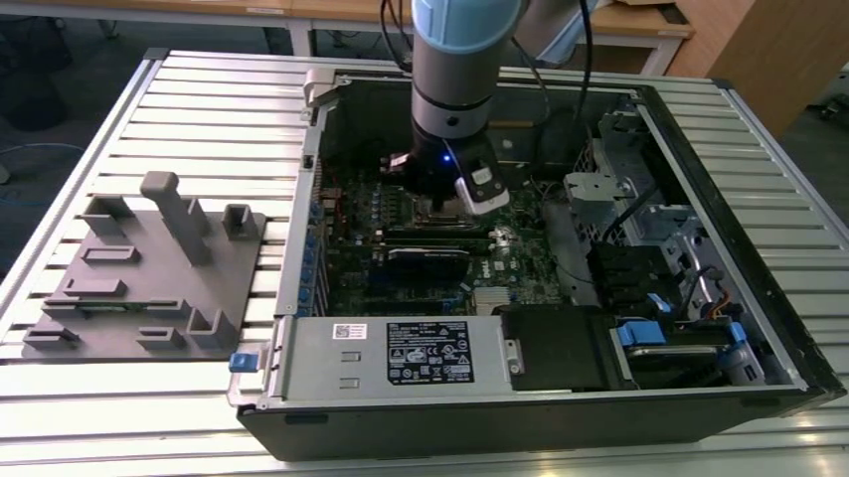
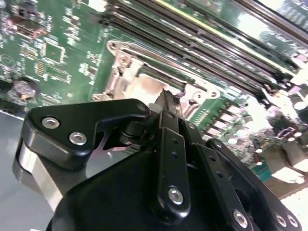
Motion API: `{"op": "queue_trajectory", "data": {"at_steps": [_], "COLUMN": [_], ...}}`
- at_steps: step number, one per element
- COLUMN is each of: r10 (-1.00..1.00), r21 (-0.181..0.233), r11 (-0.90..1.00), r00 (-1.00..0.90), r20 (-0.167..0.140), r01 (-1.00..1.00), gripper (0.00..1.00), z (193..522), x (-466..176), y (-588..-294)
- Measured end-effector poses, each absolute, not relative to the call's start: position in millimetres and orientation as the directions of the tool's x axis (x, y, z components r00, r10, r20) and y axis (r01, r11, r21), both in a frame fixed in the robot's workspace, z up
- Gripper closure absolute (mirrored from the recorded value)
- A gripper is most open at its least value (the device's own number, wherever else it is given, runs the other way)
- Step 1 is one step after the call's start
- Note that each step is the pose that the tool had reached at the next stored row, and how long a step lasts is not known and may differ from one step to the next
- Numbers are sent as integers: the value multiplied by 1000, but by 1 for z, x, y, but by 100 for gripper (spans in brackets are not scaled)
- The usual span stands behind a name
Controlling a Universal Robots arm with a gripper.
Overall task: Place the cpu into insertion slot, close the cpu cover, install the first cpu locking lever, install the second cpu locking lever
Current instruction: 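Install the second cpu locking lever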
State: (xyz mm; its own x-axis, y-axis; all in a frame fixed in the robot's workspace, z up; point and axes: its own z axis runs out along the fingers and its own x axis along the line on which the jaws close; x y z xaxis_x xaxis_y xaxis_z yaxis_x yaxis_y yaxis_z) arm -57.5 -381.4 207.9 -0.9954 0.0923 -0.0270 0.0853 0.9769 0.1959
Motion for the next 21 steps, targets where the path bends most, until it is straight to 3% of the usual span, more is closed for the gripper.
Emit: {"op": "queue_trajectory", "data": {"at_steps": [7, 12, 21], "r10": [94, 92, 92], "r21": [177, 117, 114], "r11": [980, 989, 990], "r00": [-995, -995, -995], "r20": [-29, -34, -35], "r01": [88, 88, 88], "gripper": [90, 90, 90], "z": [208, 208, 208], "x": [-45, -44, -49], "y": [-375, -368, -361]}}
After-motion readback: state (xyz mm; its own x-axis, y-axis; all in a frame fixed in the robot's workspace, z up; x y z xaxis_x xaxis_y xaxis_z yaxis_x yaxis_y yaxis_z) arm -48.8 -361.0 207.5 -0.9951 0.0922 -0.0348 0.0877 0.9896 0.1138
